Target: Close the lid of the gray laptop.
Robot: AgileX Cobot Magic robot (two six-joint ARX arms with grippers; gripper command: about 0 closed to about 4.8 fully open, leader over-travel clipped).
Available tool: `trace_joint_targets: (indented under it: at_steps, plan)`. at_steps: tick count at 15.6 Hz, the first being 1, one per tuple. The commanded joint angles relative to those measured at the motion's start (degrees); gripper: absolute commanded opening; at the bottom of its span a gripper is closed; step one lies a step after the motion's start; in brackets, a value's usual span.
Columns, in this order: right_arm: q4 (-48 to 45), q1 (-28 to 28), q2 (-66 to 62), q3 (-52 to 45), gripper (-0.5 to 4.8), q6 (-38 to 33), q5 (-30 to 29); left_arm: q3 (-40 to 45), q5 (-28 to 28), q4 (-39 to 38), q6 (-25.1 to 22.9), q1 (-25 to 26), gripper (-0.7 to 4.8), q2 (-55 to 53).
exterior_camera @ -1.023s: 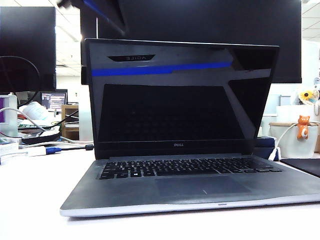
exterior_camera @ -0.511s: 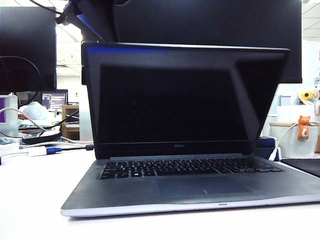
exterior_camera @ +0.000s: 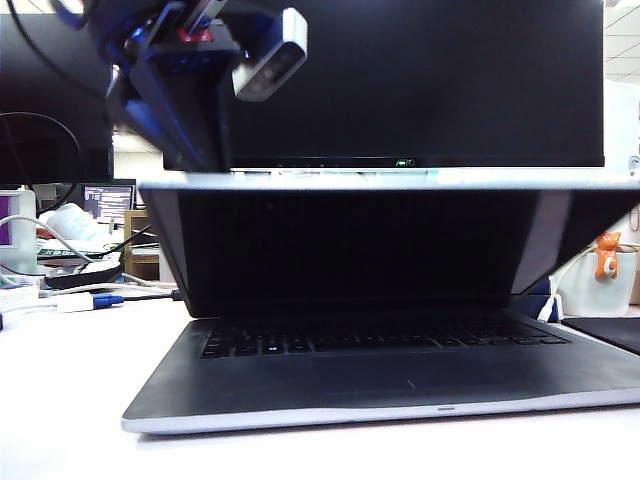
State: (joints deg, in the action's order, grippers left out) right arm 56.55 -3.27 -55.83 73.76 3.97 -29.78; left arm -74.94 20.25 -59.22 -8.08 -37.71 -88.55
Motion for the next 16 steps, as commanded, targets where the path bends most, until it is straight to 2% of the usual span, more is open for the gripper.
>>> trace_joint_targets:
  at_steps: [1,7,11,13,16]
  plan:
    - [0.6,0.1,0.1,0.2,-0.01,0.8,-0.3,1.1,2.7,2.9,1.3,-0.5,0.58,0.0]
    - [0.7,0.1,0.1,-0.3,-0.01,0.8,-0.4,11.2,1.4,11.0,4.6,-0.4,0.52,0.0]
    - [0.6,0.1,0.1,-0.3,-0.01,0.8,-0.3,11.8,0.3,14.5,5.3,-0.9,0.46,0.5]
    - [0.7,0.1,0.1,-0.3,-0.01,0.8,-0.4,12.0,0.1,11.2,4.4,-1.0,0.43,-2.8]
    - [0.7,0.1,0.2,-0.3,-0.02,0.8,-0.4,11.9,-1.8,13.6,5.2,-1.0,0.43,-2.2]
